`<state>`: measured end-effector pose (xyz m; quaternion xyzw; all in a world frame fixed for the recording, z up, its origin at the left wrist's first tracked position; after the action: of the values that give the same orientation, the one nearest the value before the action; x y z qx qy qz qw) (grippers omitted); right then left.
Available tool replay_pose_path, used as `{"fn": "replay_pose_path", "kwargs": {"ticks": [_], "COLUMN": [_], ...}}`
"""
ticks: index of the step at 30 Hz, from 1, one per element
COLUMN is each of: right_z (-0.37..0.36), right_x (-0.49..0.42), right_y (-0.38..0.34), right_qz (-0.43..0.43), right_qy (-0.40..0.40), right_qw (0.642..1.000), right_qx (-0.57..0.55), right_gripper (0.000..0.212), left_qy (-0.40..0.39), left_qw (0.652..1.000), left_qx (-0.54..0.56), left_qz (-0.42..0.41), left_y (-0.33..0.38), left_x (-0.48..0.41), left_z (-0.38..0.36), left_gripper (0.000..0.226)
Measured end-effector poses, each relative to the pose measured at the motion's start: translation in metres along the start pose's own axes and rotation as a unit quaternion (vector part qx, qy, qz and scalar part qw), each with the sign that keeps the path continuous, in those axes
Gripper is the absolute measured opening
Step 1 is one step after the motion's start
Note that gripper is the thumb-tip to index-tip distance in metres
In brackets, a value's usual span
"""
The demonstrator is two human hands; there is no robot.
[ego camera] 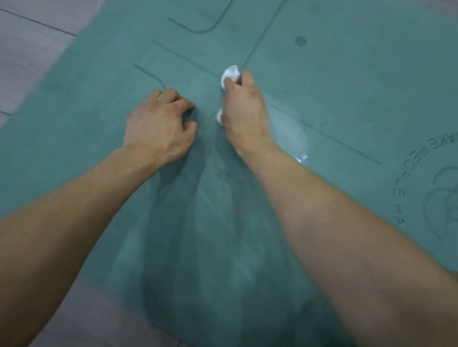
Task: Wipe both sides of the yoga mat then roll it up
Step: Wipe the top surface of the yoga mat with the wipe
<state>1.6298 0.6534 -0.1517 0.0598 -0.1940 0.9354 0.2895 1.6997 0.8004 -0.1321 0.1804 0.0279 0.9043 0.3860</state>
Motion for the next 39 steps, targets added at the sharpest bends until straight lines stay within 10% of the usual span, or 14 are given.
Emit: {"fn": "replay_pose_path", "kwargs": {"ticks": [8,19,30,39], "right_z": [0.024,0.007,0.021,0.023], "right_x": [0.125,0.105,0.149,0.201], "right_y": [0.152,0.149,0.193,0.24], "right_qz": [-0.147,-0.241,-0.116,-0.308], "right_qy": [0.056,0.062,0.039,0.145], "right_qw": [0.986,0.968,0.992,0.936], "right_qx": [0.054,0.034,-0.016,-0.085], "right_gripper": [0.058,0.067,0.071,0.062], "left_qy": [-0.031,-0.037,-0.022,-0.02], "left_qw": [0.999,0.999,0.996,0.99], "left_qx": [0.015,-0.007,-0.034,-0.032], "left_qz": [0.002,-0.005,0.082,-0.139], "left_y": [0.003,0.009,0.048,0.15], "left_x": [0.004,0.001,-0.014,0.015], "left_z": [0.002,-0.002,-0.007,-0.027], "left_gripper": [0.049,0.048,0.061,0.041]}}
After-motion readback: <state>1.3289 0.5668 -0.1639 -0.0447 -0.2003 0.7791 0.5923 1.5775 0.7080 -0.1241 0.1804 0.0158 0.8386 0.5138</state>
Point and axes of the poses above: each hand's wrist, its own x-axis away from the middle knuckle, its own z-axis out of the back of the hand, y = z × x, the point moved 5 cm from there along -x, towards the middle knuckle, and after that the axes turned 13 degrees about -y, right-handed, at the moved point
